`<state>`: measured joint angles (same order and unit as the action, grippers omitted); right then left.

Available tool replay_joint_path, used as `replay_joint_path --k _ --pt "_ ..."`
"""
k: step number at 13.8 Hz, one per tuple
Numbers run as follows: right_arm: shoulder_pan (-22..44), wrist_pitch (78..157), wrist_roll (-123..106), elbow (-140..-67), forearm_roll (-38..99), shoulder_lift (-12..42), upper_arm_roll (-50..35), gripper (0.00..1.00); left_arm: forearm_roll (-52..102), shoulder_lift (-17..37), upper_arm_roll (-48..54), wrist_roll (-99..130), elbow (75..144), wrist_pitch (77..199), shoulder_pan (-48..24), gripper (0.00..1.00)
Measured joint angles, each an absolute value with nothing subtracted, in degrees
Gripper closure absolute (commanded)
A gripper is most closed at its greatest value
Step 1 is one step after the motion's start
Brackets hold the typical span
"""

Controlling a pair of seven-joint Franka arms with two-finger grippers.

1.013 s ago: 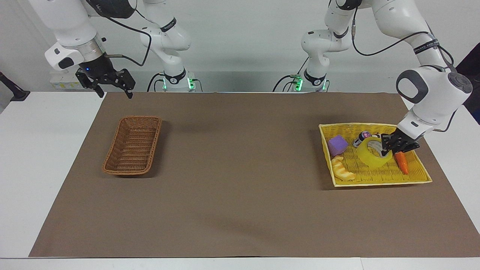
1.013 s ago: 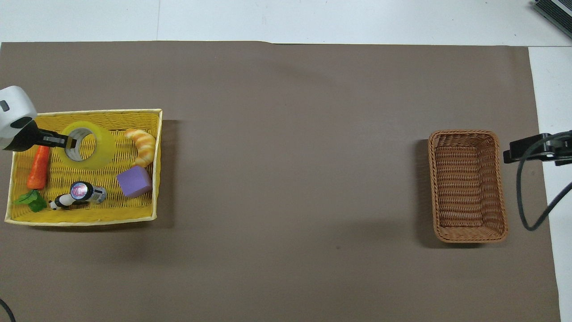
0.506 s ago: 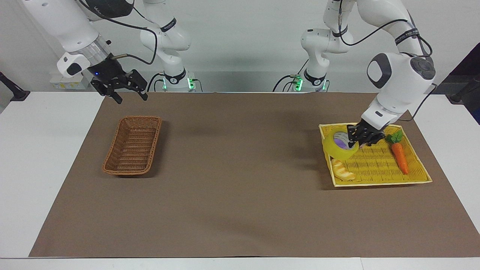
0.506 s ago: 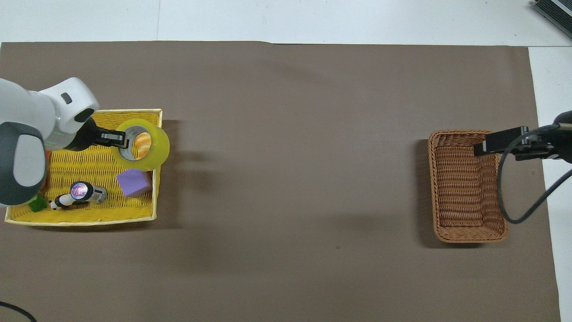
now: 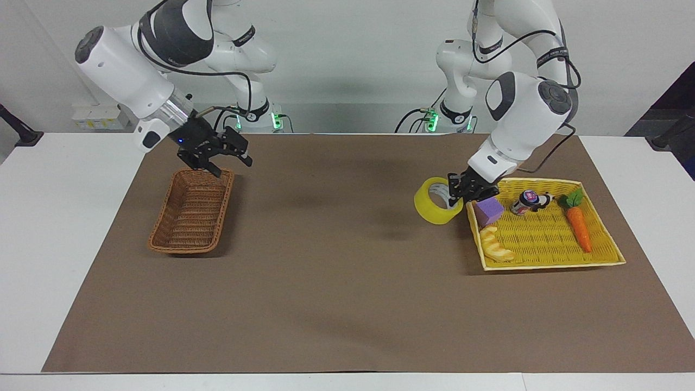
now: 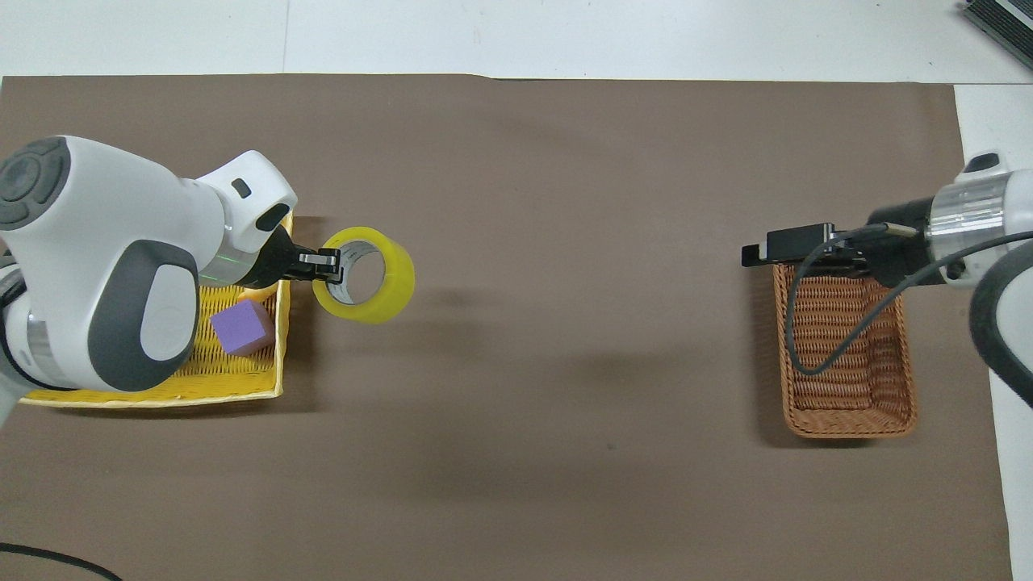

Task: Move tape to another basket
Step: 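Lift the tape with the left gripper while the right gripper approaches it, then grasp the tape ring with the right gripper beside the left gripper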

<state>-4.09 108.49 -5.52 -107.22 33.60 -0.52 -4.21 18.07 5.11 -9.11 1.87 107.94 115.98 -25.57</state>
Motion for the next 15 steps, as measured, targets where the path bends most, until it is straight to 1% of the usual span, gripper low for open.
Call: replay_joint_path --k 3,5,8,11,12,15 --pt "-1.5 114.9 -7.0 -111.3 42.1 0.6 -4.3 0.00 18.4 4.5 -9.1 7.8 109.0 118.0 -29.9 1.00" --pt "1.8 121.6 -8.3 -114.2 48.2 0.9 -4.4 0.00 18.4 4.0 -9.1 11.0 110.6 120.1 -32.9 1.00" --pt "8.5 130.2 -8.3 -117.0 50.7 0.9 -4.6 0.00 18.5 3.9 -9.1 16.1 112.2 122.9 -37.0 1.00" --pt "13.6 134.2 -8.3 -118.3 51.1 1.2 -4.7 0.00 18.5 4.0 -9.1 19.7 113.4 126.5 -39.5 1.00" --pt "14.8 135.5 -8.9 -118.7 52.8 1.6 -4.7 0.00 18.5 4.0 -9.1 20.8 113.6 128.2 -40.1 1.00" --pt "20.1 143.2 -12.1 -120.3 59.4 3.8 -4.7 0.00 18.5 4.4 -9.1 22.9 113.8 130.8 -41.7 1.00"
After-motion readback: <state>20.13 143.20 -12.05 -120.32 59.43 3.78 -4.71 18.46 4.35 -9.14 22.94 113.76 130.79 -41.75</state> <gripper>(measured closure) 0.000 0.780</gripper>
